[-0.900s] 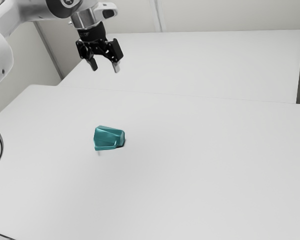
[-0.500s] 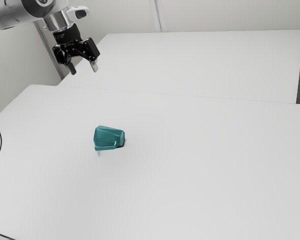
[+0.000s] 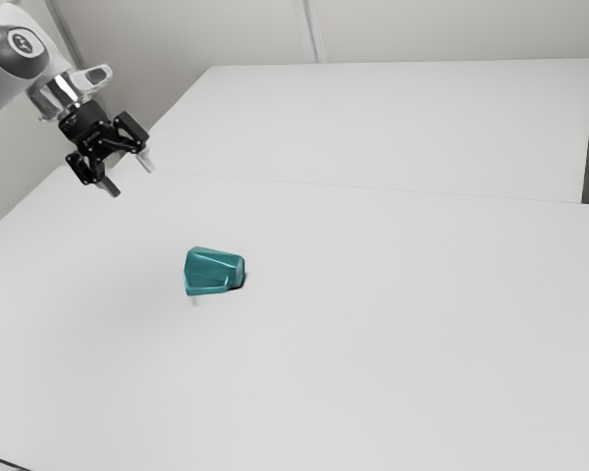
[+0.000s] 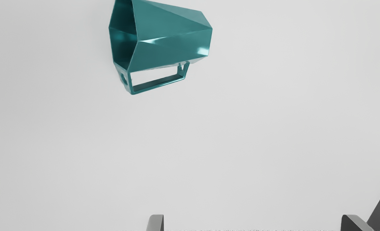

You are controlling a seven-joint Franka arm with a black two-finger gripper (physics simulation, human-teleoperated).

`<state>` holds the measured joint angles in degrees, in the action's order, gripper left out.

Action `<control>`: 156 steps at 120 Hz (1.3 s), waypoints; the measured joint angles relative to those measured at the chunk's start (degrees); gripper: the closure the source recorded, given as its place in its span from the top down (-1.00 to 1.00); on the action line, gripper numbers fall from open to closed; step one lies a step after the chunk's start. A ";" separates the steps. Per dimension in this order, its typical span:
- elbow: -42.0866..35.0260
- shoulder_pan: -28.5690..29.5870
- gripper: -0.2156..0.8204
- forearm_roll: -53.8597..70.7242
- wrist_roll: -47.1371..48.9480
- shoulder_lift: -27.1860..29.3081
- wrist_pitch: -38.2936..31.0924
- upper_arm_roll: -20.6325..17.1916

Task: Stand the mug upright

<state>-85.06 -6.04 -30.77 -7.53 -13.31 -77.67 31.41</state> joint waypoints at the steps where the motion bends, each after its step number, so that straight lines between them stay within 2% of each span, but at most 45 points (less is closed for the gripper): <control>1: -0.19 0.04 0.58 -0.29 -0.19 -0.07 0.02 0.17; 21: -4.65 1.54 0.58 -4.83 -4.20 -1.71 0.19 1.77; 40: -6.18 3.15 0.58 -7.70 -8.19 -4.04 0.15 1.88; 87: -18.20 3.33 0.58 -11.61 -17.02 -5.12 -2.19 1.90; 139: -16.88 4.53 0.58 -19.18 -29.62 -10.84 -8.87 1.48; 156: -14.23 4.53 0.58 -20.67 -33.37 -12.67 -10.09 1.19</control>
<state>-99.28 -1.50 -51.44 -40.90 -25.98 -87.76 32.59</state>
